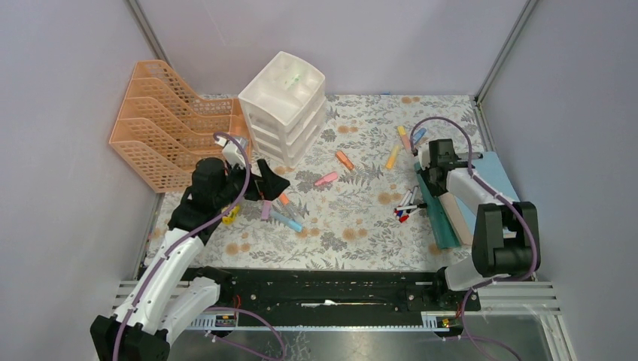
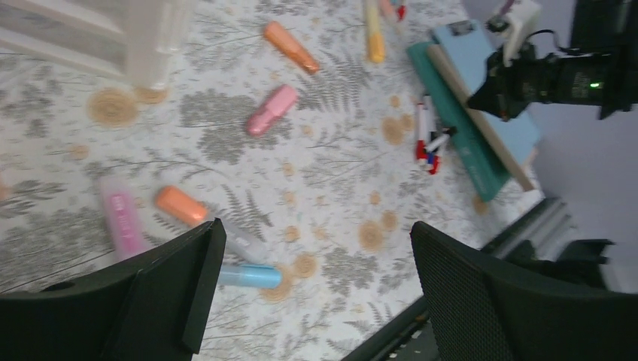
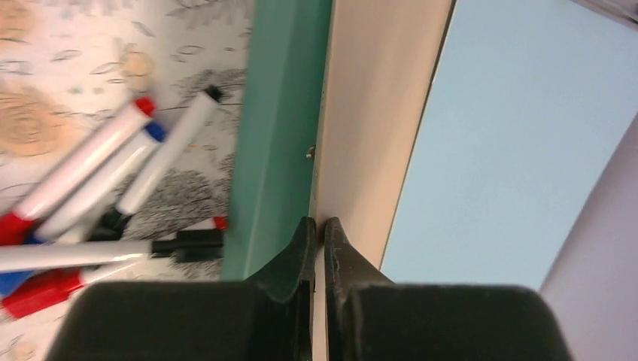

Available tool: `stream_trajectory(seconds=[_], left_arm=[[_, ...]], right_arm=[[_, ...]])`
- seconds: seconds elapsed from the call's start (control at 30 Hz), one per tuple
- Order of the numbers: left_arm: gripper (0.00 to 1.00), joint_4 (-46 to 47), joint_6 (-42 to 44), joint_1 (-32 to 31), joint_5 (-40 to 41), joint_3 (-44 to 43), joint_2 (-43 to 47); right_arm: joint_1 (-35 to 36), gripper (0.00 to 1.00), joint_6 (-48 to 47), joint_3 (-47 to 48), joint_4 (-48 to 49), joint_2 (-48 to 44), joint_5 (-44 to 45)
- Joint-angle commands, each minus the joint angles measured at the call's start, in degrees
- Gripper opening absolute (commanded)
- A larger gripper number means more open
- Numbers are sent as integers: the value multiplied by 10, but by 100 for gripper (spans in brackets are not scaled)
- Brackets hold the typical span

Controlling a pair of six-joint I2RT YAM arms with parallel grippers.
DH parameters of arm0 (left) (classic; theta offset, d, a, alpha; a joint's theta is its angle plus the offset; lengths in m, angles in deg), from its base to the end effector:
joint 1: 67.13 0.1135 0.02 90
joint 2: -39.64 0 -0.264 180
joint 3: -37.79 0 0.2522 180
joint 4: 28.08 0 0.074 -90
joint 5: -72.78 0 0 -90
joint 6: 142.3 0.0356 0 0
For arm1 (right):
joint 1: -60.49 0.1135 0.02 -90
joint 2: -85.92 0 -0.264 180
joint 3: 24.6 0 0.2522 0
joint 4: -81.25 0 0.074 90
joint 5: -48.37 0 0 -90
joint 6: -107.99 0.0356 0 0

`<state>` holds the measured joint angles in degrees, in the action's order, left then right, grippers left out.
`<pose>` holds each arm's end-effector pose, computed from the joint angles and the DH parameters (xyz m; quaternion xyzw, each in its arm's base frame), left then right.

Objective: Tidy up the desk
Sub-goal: Pick up the folder from the center of the board.

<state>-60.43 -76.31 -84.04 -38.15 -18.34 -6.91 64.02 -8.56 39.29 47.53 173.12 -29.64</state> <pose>0.1743 -0.0663 0.3056 0.0497 0.8236 -0.3320 0.4572 0.2978 0.0110 0.1861 -0.2188 0.9287 -0.1544 0.2566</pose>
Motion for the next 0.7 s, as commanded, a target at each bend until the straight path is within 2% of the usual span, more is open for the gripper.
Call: stream_trajectory(seconds=[0.0, 0.13, 0.33, 0.53, 0.67], left_arm=[[99, 109, -86, -1, -101, 25, -15], [99, 229, -198, -40, -113, 78, -31], [99, 445, -336, -154, -28, 160, -91], [99, 572, -402, -250, 88, 159, -204], [99, 667, -463, -275, 138, 149, -300]], right_arm=[[8, 0, 26, 27, -54, -50, -160], [16, 0, 41, 28, -77, -91, -242], [26, 0, 64, 22, -85, -128, -335], [30, 0, 74, 25, -85, -127, -398], [39, 0, 75, 24, -85, -127, -412]])
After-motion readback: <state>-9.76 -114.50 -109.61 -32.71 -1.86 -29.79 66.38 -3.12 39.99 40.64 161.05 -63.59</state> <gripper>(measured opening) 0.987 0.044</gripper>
